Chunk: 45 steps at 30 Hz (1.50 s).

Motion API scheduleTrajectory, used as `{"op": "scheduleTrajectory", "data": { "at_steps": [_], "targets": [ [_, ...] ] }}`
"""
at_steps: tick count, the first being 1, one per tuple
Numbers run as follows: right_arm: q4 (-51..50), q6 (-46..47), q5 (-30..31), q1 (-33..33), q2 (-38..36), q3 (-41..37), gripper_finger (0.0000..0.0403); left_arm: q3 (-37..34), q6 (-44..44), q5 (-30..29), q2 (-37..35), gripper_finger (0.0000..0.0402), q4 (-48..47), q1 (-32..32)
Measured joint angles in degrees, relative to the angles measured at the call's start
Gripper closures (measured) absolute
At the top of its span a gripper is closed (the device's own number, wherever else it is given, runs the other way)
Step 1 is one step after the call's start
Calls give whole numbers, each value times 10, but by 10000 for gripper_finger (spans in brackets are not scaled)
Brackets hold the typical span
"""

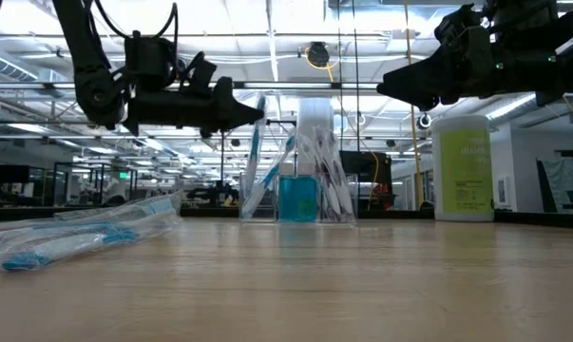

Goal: Pick & Place toothbrushing station
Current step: Put the blue toothbrush into the transparent organizer

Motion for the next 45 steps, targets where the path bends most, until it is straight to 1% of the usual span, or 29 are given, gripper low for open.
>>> {"op": "scheduleTrajectory", "data": {
  "at_steps": [6, 12, 17, 24, 30, 37, 40, 45],
  "targets": [
    [0, 0, 0, 0, 0, 0, 190, 0, -5, -11, 14, 381, 2, 0],
    [0, 0, 0, 0, 0, 0, 190, 0, -12, -11, 33, 392, 2, 0],
    [-1, 0, 0, 0, 0, 0, 190, 0, -21, -20, 51, 381, 7, 0],
    [-2, 0, 0, 0, 0, 0, 190, 0, -22, -20, 73, 392, 29, 0],
    [-2, 0, 0, 0, 0, 0, 190, 0, -30, -26, 74, 375, 32, 0],
    [-3, 0, 0, 0, 0, 0, 190, 0, -51, -30, 74, 383, 32, 0],
    [-3, 0, 0, 0, 0, 0, 190, 0, -58, -30, 74, 370, 32, 0],
    [-3, 0, 0, 0, 0, 0, 190, 0, -60, -31, 73, 333, 35, -1]
  ]
}}
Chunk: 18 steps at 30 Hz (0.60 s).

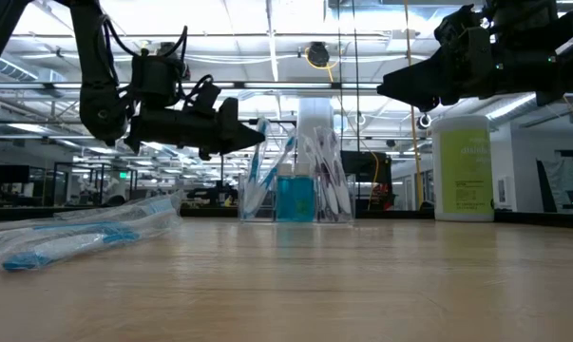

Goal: Pick & Place toothbrushing station
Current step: Put the blue toothbrush into the transparent organizer

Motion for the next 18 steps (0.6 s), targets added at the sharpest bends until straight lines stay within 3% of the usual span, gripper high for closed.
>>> {"op": "scheduleTrajectory", "data": {
  "at_steps": [18],
  "targets": [
    [-7, 0, 0, 0, 0, 0, 190, 0, -12, 0, -16, 313, 25, -3]
  ]
}}
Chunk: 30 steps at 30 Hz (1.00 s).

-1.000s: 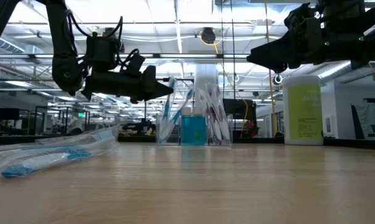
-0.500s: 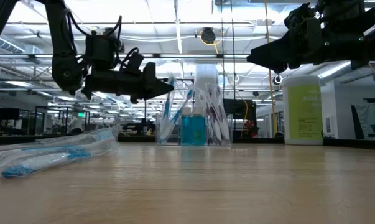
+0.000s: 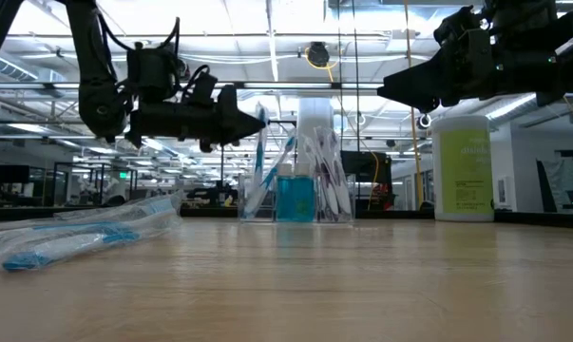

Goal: Pick & Place toothbrushing station
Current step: Put the blue toothbrush into the transparent organizer

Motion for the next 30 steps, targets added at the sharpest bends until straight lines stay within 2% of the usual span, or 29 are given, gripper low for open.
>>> {"op": "scheduleTrajectory", "data": {
  "at_steps": [21, 30],
  "targets": [
    [0, 0, 0, 0, 0, 0, 190, 0, 11, 0, 0, 313, -100, -3],
    [0, 0, 0, 0, 0, 0, 190, 0, 1, -1, 0, 313, -85, -4]
  ]
}}
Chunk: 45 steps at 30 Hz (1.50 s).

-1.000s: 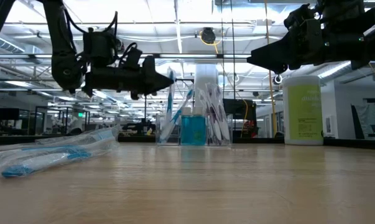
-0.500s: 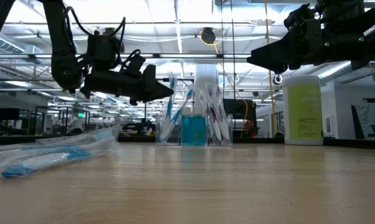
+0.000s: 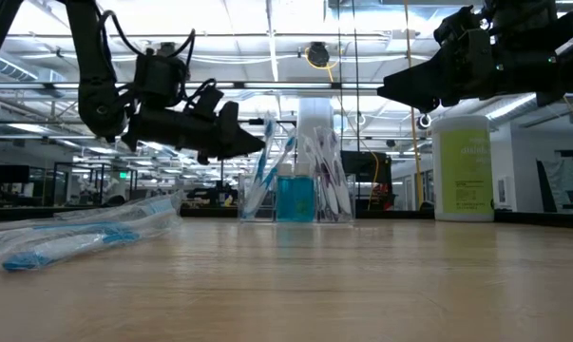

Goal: Pick & Place toothbrushing station
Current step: Put the blue toothbrush into the transparent organizer

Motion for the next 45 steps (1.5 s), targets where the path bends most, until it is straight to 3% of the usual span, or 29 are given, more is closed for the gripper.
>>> {"op": "scheduleTrajectory", "data": {
  "at_steps": [10, 16, 23, 26, 31, 35, 40, 43, 45],
  "targets": [
    [0, 0, -2, 0, 0, 0, 190, 0, -6, 5, 0, 313, 36, -3],
    [0, 0, -2, 0, 0, 0, 190, 0, -2, 101, 0, 314, 82, -6],
    [-2, 0, -2, 0, 0, 0, 190, 0, -17, 105, -27, 310, 64, -7],
    [-2, 0, -2, 0, 0, 0, 190, 0, -19, 110, -52, 285, 41, -15],
    [-2, 0, -2, 0, 0, 0, 190, 0, 4, 125, -93, 208, 0, -41],
    [-2, 0, -2, 0, 0, 0, 190, 0, 43, 184, -129, 160, -54, -67],
    [-2, 0, -2, 0, 0, 0, 190, 0, 60, 197, -191, 141, -199, -118],
    [0, 0, -2, 0, 0, 0, 190, 5, 36, 197, -241, 145, -338, -154],
    [0, 0, -2, 0, 0, 0, 190, 33, 17, 177, -274, 151, -481, -182]
  ]
}}
